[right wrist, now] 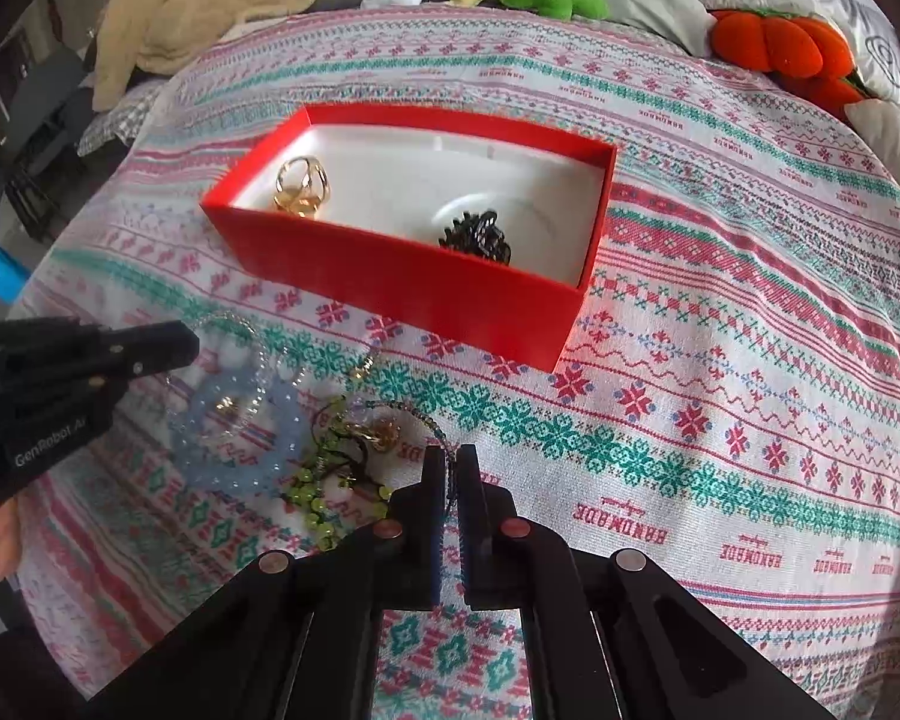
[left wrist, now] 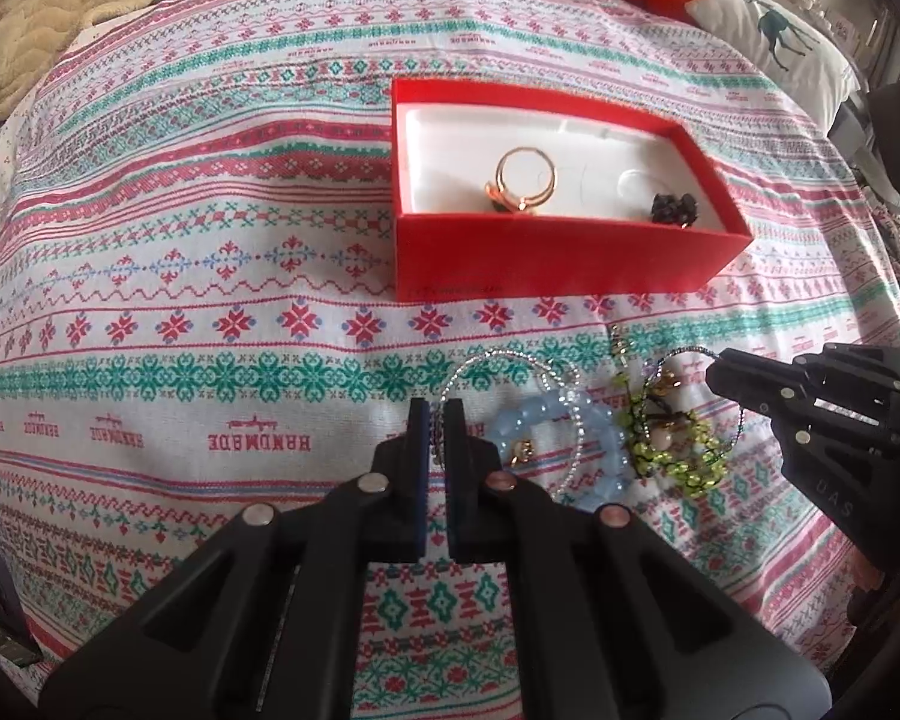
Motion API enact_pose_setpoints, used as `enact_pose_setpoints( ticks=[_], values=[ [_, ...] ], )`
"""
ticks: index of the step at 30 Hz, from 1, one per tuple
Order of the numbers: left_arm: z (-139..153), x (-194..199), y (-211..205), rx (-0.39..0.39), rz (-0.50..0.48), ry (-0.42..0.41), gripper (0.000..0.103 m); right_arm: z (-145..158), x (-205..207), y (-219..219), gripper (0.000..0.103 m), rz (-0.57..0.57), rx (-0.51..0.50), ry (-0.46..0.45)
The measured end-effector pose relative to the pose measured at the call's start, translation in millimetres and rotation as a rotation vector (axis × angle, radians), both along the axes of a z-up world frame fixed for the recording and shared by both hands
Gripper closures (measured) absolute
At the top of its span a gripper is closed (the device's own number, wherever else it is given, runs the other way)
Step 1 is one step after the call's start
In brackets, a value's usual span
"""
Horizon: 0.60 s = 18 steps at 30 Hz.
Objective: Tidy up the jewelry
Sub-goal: 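Grasp the thin silver bangle with the left tool while the right grasps the green-beaded bangle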
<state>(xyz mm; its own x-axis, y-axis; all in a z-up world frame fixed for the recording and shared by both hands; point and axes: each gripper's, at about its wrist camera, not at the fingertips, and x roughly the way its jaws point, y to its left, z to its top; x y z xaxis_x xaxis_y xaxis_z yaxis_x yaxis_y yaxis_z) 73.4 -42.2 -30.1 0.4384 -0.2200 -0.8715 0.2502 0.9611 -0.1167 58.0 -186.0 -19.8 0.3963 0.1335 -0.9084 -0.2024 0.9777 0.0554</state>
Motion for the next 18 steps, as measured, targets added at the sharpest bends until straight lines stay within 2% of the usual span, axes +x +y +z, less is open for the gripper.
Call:
enact_pose_setpoints(
  ticks=[10, 18],
  values=[
    [27, -13, 13, -0.117, 0.001, -0.022, 0.098, 43, -12, -8, 0.1, 0.001, 0.073, -0.084],
    [42, -19, 18, -0.167, 0.003, -0.033, 0.098, 67, -20, -11, 0.1, -0.003, 0.129, -0.124]
  ],
)
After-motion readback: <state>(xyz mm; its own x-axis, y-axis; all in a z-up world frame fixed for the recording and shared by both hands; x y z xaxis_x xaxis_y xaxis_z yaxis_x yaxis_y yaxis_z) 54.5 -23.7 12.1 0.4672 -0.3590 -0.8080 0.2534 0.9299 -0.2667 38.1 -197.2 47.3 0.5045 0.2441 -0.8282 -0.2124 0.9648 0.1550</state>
